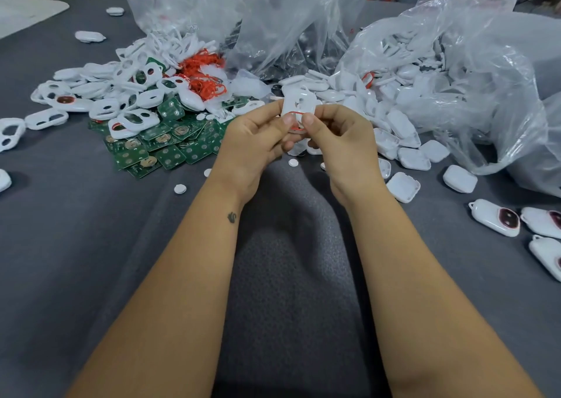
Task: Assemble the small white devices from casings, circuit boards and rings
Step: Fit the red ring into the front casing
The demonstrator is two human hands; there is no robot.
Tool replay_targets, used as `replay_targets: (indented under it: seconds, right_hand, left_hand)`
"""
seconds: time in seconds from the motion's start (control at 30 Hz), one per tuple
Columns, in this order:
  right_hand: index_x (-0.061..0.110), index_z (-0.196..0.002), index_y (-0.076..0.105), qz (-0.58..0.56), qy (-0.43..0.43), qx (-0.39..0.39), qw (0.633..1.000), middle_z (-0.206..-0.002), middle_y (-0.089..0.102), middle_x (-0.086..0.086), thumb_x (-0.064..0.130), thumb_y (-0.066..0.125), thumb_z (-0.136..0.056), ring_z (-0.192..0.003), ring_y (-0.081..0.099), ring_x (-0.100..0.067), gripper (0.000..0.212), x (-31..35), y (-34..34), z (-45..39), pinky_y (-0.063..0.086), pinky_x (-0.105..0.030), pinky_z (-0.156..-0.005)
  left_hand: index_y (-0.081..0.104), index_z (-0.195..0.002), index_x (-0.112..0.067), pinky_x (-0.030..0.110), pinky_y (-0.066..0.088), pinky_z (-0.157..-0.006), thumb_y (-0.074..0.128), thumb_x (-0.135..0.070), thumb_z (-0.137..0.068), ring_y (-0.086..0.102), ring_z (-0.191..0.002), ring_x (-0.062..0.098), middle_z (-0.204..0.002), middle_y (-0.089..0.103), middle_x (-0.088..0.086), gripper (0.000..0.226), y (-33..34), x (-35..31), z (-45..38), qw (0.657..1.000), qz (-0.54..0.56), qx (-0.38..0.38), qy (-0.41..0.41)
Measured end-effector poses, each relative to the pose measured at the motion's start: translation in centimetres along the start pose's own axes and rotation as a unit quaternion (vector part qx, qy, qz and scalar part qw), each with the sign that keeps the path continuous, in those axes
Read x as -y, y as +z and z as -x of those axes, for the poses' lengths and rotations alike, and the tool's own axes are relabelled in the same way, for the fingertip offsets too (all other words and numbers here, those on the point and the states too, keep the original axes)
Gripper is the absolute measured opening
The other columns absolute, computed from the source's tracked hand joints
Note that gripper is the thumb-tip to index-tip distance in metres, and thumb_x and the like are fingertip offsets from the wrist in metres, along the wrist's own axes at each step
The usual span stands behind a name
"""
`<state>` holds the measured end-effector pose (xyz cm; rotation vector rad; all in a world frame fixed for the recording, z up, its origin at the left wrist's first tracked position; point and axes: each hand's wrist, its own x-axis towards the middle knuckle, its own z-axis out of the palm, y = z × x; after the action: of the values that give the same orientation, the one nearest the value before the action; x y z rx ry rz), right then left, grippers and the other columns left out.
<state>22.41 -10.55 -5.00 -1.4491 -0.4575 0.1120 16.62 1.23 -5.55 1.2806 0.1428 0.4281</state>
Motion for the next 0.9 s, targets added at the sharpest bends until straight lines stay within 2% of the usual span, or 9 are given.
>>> replay_targets:
  seconds: [0.17, 0.33, 0.53, 0.63, 0.73, 0.9]
  right_hand:
    - [0.008, -0.091, 0.065, 0.042, -0.004, 0.004, 0.999, -0.081, 0.069, -0.001, 0.008, 0.065, -0.091, -0.072, 0.063, -0.007, 0.0, -0.1, 0.09, 0.04, 0.049, -0.021, -0.07]
    - [0.006, -0.089, 0.066, -0.053, 0.037, 0.028, 0.998, -0.072, 0.068, 0.002, 0.01, 0.058, -0.095, -0.062, 0.06, -0.003, 0.011, -0.02, -0.03, -0.11, 0.045, -0.016, -0.059]
    - [0.007, -0.084, 0.066, -0.099, 0.052, 0.038, 0.993, -0.065, 0.067, 0.005, 0.006, 0.061, -0.092, -0.057, 0.058, -0.003, 0.01, -0.06, -0.22, -0.16, 0.043, -0.015, -0.055]
    - [0.012, -0.082, 0.068, -0.079, 0.047, 0.028, 0.995, -0.067, 0.067, 0.006, 0.009, 0.063, -0.092, -0.06, 0.056, -0.004, 0.012, -0.16, -0.33, -0.24, 0.041, -0.018, -0.059]
    - [0.014, -0.081, 0.067, -0.066, 0.027, 0.022, 0.997, -0.064, 0.065, 0.01, 0.006, 0.063, -0.091, -0.058, 0.054, -0.001, 0.013, -0.23, -0.26, -0.18, 0.042, -0.015, -0.058]
    - [0.013, -0.079, 0.066, -0.103, 0.035, 0.028, 0.994, -0.068, 0.063, 0.003, 0.005, 0.063, -0.09, -0.061, 0.05, -0.007, 0.014, 0.01, -0.26, -0.16, 0.04, -0.018, -0.06]
  left_hand:
    - [0.068, -0.113, -0.008, 0.017, 0.054, -0.075, 0.056, -0.008, -0.096, 0.07, -0.087, 0.01, -0.094, 0.075, 0.001, 0.02, -0.13, 0.23, 0.01, 1.0, -0.02, -0.004, 0.0]
    - [0.071, -0.099, -0.013, 0.013, 0.053, -0.068, 0.057, -0.007, -0.097, 0.073, -0.082, 0.014, -0.089, 0.076, 0.003, 0.016, 0.09, 0.21, 0.05, 1.0, 0.002, -0.022, -0.002]
    - [0.071, -0.099, -0.007, 0.018, 0.055, -0.073, 0.055, -0.004, -0.096, 0.073, -0.085, 0.016, -0.089, 0.076, 0.005, 0.016, 0.07, -0.01, -0.12, 0.999, 0.039, -0.015, -0.019]
    - [0.07, -0.104, -0.01, 0.018, 0.054, -0.077, 0.058, 0.001, -0.093, 0.071, -0.09, 0.014, -0.094, 0.076, 0.002, 0.02, 0.18, 0.12, -0.05, 1.0, 0.025, 0.004, 0.001]
    - [0.067, -0.112, -0.007, 0.02, 0.055, -0.08, 0.058, 0.005, -0.091, 0.069, -0.093, 0.015, -0.097, 0.074, 0.004, 0.026, 0.2, 0.39, -0.09, 0.999, 0.014, -0.008, 0.03]
    - [0.062, -0.12, -0.001, 0.02, 0.055, -0.079, 0.056, 0.004, -0.093, 0.07, -0.091, 0.012, -0.098, 0.074, 0.003, 0.028, 0.23, 0.25, -0.09, 0.999, 0.028, -0.002, 0.017]
